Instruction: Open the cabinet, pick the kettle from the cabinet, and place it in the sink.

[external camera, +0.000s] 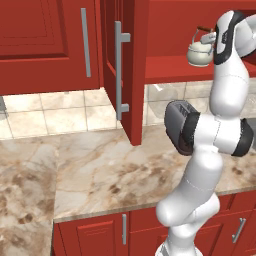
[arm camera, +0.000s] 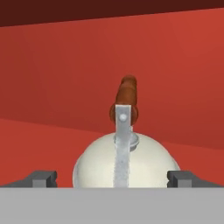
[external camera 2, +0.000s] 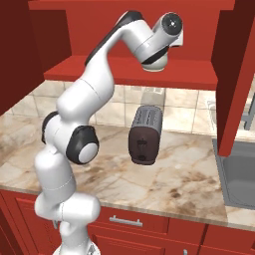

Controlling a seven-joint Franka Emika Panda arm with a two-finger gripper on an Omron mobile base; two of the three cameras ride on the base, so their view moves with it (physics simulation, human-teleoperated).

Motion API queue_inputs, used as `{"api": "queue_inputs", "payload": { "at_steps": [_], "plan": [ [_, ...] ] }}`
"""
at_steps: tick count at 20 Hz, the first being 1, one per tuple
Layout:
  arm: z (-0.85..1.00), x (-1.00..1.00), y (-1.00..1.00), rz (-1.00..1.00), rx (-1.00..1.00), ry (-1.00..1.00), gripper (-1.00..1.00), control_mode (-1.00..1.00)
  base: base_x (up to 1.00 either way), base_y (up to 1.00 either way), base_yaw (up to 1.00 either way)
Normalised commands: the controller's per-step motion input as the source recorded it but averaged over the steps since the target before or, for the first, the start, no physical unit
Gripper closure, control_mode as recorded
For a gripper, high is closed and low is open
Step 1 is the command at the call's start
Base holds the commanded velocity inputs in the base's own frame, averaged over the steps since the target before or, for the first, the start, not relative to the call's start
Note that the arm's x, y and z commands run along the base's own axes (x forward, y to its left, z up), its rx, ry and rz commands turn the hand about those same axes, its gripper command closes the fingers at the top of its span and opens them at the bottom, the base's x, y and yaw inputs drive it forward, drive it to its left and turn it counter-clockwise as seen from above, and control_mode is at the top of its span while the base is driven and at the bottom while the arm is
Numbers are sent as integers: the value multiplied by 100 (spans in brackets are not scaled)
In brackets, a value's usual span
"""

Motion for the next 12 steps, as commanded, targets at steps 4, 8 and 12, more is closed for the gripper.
{"api": "queue_inputs", "payload": {
  "at_steps": [4,8,12],
  "plan": [
    [0,10,-13,1,0,2,-100,-100,0,0,0],
    [0,8,-4,1,0,0,-100,-100,0,0,0],
    [0,6,-1,2,0,0,-100,-100,0,0,0]
  ]
}}
